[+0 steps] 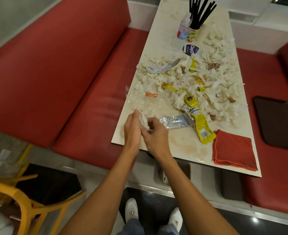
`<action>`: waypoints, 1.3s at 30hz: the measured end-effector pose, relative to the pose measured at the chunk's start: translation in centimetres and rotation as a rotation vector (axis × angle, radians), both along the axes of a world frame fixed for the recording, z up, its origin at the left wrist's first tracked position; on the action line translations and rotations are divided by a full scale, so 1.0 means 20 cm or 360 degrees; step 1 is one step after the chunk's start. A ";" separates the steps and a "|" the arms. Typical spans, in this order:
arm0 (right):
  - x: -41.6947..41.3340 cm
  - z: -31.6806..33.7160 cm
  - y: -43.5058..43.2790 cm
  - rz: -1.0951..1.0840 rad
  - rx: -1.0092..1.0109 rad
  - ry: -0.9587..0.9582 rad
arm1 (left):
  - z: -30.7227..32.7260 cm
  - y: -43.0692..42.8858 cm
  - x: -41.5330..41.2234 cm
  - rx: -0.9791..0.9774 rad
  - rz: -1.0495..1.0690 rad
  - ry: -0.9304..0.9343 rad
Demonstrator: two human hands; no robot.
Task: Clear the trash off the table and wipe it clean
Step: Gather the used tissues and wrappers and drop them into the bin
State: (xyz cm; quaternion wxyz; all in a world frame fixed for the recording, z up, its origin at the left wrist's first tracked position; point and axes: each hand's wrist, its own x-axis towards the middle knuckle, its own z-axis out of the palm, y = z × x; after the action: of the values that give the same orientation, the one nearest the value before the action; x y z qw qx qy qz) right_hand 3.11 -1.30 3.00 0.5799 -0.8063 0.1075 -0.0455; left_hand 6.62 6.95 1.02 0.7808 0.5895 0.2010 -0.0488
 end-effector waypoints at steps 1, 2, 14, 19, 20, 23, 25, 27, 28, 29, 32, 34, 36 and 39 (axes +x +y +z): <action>-0.01 -0.01 0.01 0.0091 0.0000 0.0000 | -0.01 0.00 0.01 -0.0064 0.0080 0.0027; -0.03 -0.03 0.02 0.0192 0.0012 0.0015 | -0.03 0.02 0.02 -0.0105 0.0159 0.0056; -0.02 -0.15 -0.01 -0.0040 -0.0230 0.0025 | -0.15 0.24 0.12 -0.0158 0.0467 0.0301; 0.10 -0.27 -0.01 0.0413 -0.0755 0.0101 | -0.17 0.29 0.13 -0.0042 0.0390 0.0319; 0.11 -0.28 0.00 0.0506 -0.0870 0.0098 | -0.17 0.30 0.13 -0.0021 0.0369 0.0318; 0.12 -0.31 0.04 0.0547 -0.1082 0.0001 | -0.18 0.32 0.13 0.0064 0.0333 0.0319; 0.12 -0.32 0.06 0.0471 -0.1048 -0.0046 | -0.19 0.32 0.14 0.0152 0.0314 0.0285; 0.12 -0.32 0.05 0.0418 -0.0956 -0.0055 | -0.18 0.32 0.14 0.0237 0.0294 0.0242; 0.12 -0.31 0.05 0.0377 -0.0897 -0.0060 | -0.18 0.33 0.14 0.0259 0.0296 0.0232; 0.11 -0.30 0.04 0.0312 -0.0821 -0.0069 | -0.17 0.33 0.15 0.0277 0.0302 0.0234; 0.11 -0.25 0.03 0.0123 -0.0595 -0.0108 | -0.16 0.32 0.15 0.0258 0.0304 0.0256; 0.10 -0.24 0.04 0.0104 -0.0540 -0.0116 | -0.15 0.30 0.15 0.0247 0.0290 0.0257; 0.09 -0.23 0.06 0.0034 -0.0456 -0.0114 | -0.16 0.29 0.14 0.0302 0.0253 0.0261; 0.07 -0.18 0.08 -0.0162 -0.0076 -0.0012 | -0.16 0.27 0.13 0.0282 0.0215 0.0265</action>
State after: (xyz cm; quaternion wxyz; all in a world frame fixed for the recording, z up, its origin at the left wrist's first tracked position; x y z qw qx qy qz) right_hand 4.59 0.25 -0.62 0.5577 -0.8133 0.1450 -0.0805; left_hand 9.23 12.39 -2.25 0.7079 0.6351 0.3079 -0.0269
